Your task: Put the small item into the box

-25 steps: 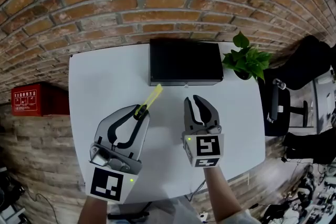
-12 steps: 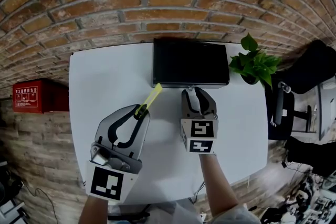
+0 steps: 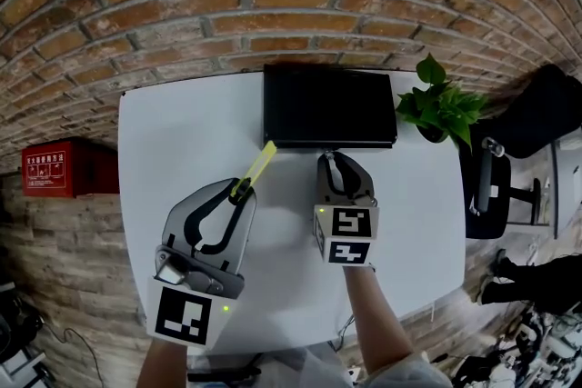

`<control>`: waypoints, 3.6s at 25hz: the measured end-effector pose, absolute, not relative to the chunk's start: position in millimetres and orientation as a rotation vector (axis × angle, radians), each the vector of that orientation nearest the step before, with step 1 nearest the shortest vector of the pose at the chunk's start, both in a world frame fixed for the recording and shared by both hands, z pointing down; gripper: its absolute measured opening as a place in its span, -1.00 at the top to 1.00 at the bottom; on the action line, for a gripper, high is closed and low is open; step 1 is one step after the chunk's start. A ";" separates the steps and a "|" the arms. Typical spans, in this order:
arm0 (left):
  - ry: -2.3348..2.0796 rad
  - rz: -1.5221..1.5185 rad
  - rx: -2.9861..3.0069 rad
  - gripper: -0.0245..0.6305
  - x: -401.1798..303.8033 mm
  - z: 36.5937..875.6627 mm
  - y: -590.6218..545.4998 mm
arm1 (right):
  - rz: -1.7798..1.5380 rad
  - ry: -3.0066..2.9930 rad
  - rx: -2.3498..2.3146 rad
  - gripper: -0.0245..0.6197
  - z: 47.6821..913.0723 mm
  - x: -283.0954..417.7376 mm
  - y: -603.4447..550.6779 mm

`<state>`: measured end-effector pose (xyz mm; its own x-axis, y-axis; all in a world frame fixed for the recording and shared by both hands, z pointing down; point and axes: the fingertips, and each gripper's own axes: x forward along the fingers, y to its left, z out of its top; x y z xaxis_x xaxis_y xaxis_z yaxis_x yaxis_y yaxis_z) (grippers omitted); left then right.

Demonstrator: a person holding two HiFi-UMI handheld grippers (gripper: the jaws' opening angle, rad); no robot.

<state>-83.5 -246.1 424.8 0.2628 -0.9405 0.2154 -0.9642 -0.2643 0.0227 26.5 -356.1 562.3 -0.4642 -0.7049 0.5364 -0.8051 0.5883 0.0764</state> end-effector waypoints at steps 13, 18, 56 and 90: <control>-1.780 0.236 2.398 0.70 -76.1 418.1 -238.2 | 0.290 -2.277 1.175 0.63 562.3 46.1 -306.2; -1.774 0.229 2.417 0.70 -71.9 414.9 -235.5 | 0.302 -2.268 1.160 0.64 563.5 54.1 -289.0; -1.750 0.070 2.581 0.70 -72.5 302.4 -177.8 | 0.116 -2.416 1.637 0.74 354.0 132.1 -217.3; -1.007 0.978 2.803 0.70 34.3 451.3 -288.1 | 0.266 -2.283 1.778 0.74 400.6 218.2 -211.3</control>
<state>34.3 -288.1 451.3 0.5990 -0.5721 0.5603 -0.5763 -0.7938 -0.1944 218.2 -211.3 400.6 -0.2340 -0.9269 0.2935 -0.9695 0.2450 0.0007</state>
